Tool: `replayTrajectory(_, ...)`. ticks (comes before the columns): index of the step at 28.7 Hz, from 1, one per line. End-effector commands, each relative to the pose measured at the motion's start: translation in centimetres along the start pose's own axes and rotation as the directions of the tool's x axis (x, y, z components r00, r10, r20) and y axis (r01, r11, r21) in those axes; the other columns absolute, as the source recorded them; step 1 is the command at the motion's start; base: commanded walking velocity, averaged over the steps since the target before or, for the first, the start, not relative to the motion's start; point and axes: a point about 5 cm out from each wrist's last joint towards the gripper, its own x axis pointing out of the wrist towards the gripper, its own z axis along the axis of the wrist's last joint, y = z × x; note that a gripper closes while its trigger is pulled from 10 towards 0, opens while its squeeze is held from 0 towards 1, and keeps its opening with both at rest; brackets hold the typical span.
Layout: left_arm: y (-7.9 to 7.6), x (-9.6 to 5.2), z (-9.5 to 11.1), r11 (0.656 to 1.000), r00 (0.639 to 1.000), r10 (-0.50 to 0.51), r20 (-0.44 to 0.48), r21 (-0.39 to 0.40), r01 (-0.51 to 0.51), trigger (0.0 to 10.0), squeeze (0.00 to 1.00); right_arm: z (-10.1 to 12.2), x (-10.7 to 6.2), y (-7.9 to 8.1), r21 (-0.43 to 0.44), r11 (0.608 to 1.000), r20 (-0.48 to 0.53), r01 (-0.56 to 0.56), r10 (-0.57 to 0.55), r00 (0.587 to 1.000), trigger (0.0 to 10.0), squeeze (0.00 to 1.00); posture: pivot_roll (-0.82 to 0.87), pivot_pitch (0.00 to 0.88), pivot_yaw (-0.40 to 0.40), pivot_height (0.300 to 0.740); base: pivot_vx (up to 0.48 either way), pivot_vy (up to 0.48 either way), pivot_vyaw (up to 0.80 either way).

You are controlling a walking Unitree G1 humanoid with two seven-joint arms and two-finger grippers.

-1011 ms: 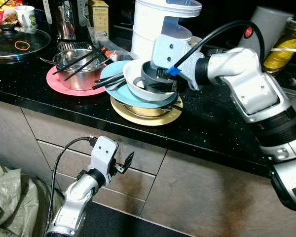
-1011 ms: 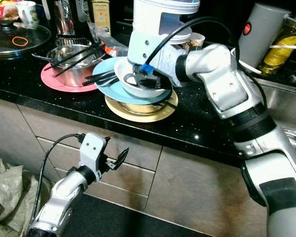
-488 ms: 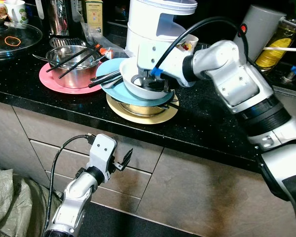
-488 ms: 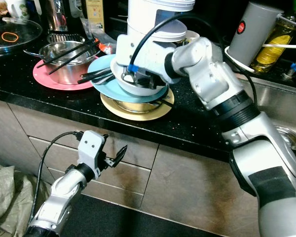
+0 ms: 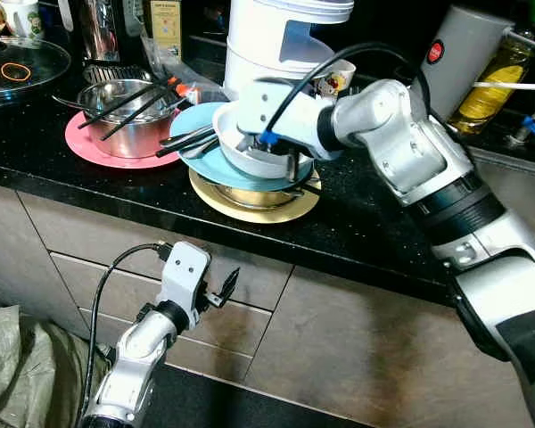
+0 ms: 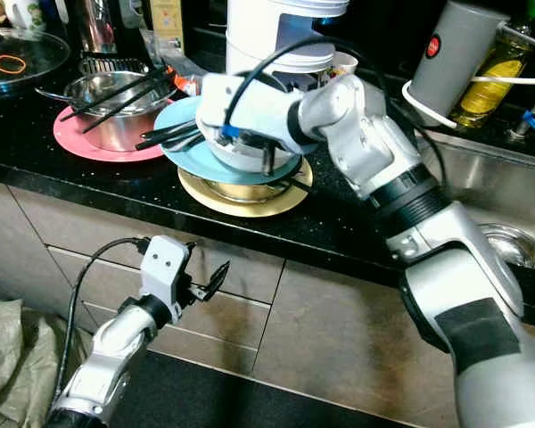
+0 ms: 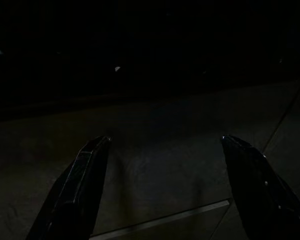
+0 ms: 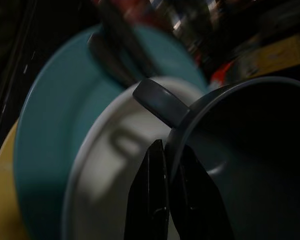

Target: Kitchen organization

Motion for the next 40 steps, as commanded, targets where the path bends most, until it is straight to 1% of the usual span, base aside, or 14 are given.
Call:
replayTrajectory(1,-0.6,-0.2,-0.4,1.000,1.000,-0.016,-0.013,0.006,0.016,10.0,0.00,1.2,-1.2,-2.2,0.097,0.983,0.148,0.157,-0.171,0.974,0.0,0.00,0.10,0.016,-0.173,0.740,0.000,0.000,0.00)
replayTrajectory(8,-0.7,-0.3,-0.3,1.000,1.000,-0.019,-0.010,0.003,0.019,10.0,0.00,1.5,-3.6,-5.2,0.368,0.833,0.308,0.413,-0.528,0.792,0.0,0.00,0.11,0.025,-0.176,0.740,0.000,0.000,0.00)
replayTrajectory(9,-0.8,-0.4,-0.3,1.000,1.000,-0.019,-0.008,0.002,0.019,10.0,0.00,0.8,-4.3,-5.8,0.485,0.729,0.295,0.483,-0.656,0.695,0.0,0.00,0.12,0.033,-0.177,0.740,0.000,0.000,0.00)
replayTrajectory(10,-0.9,-0.4,-0.2,1.000,1.000,-0.020,-0.007,0.001,0.020,10.0,0.00,0.3,-4.4,-5.9,0.535,0.684,0.265,0.496,-0.693,0.670,0.0,0.00,0.12,0.035,-0.177,0.740,0.000,0.000,0.00)
replayTrajectory(13,-1.0,-0.5,-0.2,1.000,1.000,-0.020,-0.004,-0.001,0.020,10.0,0.00,-1.3,-4.0,-5.4,0.574,0.623,0.199,0.532,-0.736,0.647,1.0,0.00,0.13,0.047,-0.180,0.740,0.000,0.000,0.00)
replayTrajectory(16,-1.2,-0.8,0.0,1.000,1.000,-0.020,0.003,-0.008,0.020,10.0,0.00,-4.7,-2.7,-3.9,0.598,0.537,0.061,0.595,-0.770,0.635,0.2,0.00,0.13,0.063,-0.187,0.740,0.000,0.000,0.00)
replayTrajectory(17,-1.2,-0.8,0.0,1.000,1.000,-0.020,0.003,-0.008,0.020,10.0,0.00,-4.7,-2.7,-3.9,0.598,0.537,0.061,0.595,-0.770,0.635,0.2,0.00,0.13,0.063,-0.187,0.740,0.000,0.000,0.00)
replayTrajectory(19,-1.5,-0.9,0.3,1.000,1.000,-0.022,0.011,-0.012,0.022,10.0,0.00,-5.9,-1.8,-3.6,0.608,0.510,0.010,0.608,-0.771,0.637,2.8,0.00,0.13,0.071,-0.194,0.740,0.000,0.000,0.00)
replayTrajectory(22,-1.7,-1.0,0.4,1.000,1.000,-0.024,0.016,-0.012,0.024,10.0,0.00,-6.1,-1.2,-3.7,0.612,0.495,-0.014,0.617,-0.773,0.635,2.3,0.00,0.13,0.079,-0.200,0.740,0.000,0.000,0.00)
replayTrajectory(23,-1.9,-1.1,0.5,1.000,0.999,-0.025,0.020,-0.013,0.025,10.0,0.00,-5.9,-0.9,-4.0,0.601,0.500,-0.021,0.623,-0.770,0.638,6.8,0.00,0.13,0.086,-0.209,0.740,0.000,0.000,0.00)
replayTrajectory(24,-2.1,-1.1,0.7,1.000,0.999,-0.025,0.026,-0.014,0.026,10.0,0.00,-5.6,-0.7,-4.5,0.595,0.501,-0.027,0.628,-0.769,0.639,9.5,0.00,0.14,0.099,-0.224,0.740,0.000,0.000,0.00)
replayTrajectory(32,-2.8,-1.7,1.3,1.000,0.999,-0.020,0.040,-0.016,0.021,10.0,0.00,-3.8,-0.3,-5.9,0.469,0.562,-0.045,0.682,-0.755,0.654,10.0,0.00,0.13,0.130,-0.256,0.740,0.000,0.000,0.00)
replayTrajectory(35,-3.1,-2.1,1.5,1.000,0.999,-0.012,0.042,-0.024,0.013,10.0,0.00,-4.0,0.7,-5.3,0.344,0.630,-0.106,0.696,-0.711,0.695,10.0,0.00,0.14,0.147,-0.266,0.740,0.000,0.000,0.00)
replayTrajectory(40,-3.3,-2.4,1.6,0.999,0.999,-0.006,0.037,-0.031,0.008,10.0,0.00,-4.9,1.2,-4.8,0.277,0.622,-0.188,0.732,-0.712,0.676,10.0,0.00,0.14,0.161,-0.269,0.740,0.000,0.000,0.00)
